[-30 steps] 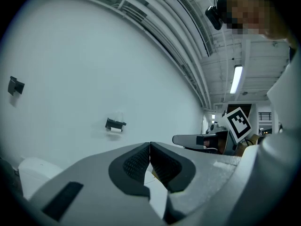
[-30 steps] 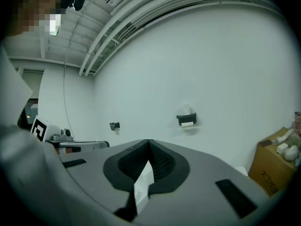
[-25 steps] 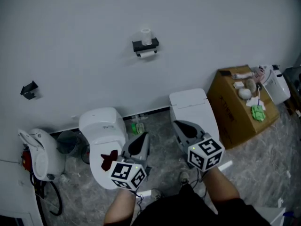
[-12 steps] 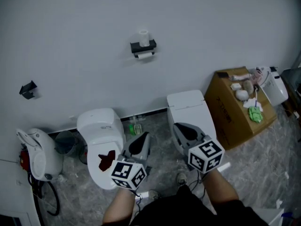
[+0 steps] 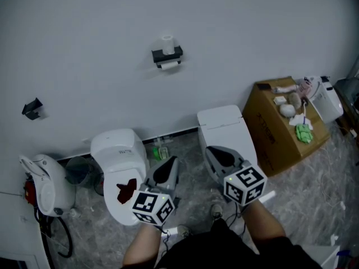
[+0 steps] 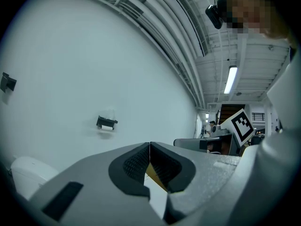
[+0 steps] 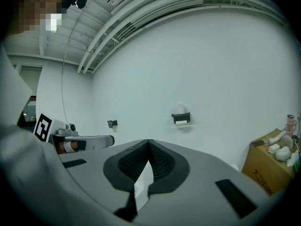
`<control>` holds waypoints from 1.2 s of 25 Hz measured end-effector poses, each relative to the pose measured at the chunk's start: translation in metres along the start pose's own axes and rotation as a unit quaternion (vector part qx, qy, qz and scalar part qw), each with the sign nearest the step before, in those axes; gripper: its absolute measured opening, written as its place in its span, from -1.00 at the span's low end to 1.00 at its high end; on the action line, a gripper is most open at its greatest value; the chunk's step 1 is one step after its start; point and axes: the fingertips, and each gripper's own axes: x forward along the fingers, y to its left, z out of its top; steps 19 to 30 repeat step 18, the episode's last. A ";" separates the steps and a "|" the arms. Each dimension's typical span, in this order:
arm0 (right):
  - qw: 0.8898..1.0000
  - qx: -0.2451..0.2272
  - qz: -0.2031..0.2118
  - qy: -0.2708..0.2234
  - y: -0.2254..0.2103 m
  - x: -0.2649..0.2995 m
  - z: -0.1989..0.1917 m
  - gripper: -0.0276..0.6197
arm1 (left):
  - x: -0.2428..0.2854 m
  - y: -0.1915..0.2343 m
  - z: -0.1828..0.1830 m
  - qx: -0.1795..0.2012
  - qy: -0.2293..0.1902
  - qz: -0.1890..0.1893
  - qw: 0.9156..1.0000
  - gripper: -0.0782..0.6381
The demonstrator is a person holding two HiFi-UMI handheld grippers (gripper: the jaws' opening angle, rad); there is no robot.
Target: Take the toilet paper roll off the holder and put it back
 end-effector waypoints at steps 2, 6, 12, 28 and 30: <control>1.000 0.000 -0.001 0.000 -0.002 -0.002 -0.001 -0.92 | 0.001 -0.002 -0.001 0.001 0.001 -0.001 1.000 -0.77; 1.000 0.000 -0.002 0.000 -0.005 -0.005 0.001 -0.92 | 0.004 -0.006 0.000 0.001 0.002 -0.002 1.000 -0.77; 1.000 0.000 0.000 -0.001 -0.007 -0.006 -0.001 -0.92 | 0.005 -0.007 -0.003 0.001 0.001 0.000 1.000 -0.77; 1.000 0.001 0.002 -0.001 -0.005 -0.009 -0.002 -0.92 | 0.003 -0.010 -0.005 -0.001 0.002 0.002 1.000 -0.77; 1.000 0.001 0.002 -0.001 -0.005 -0.009 -0.002 -0.92 | 0.003 -0.010 -0.005 -0.001 0.002 0.002 1.000 -0.77</control>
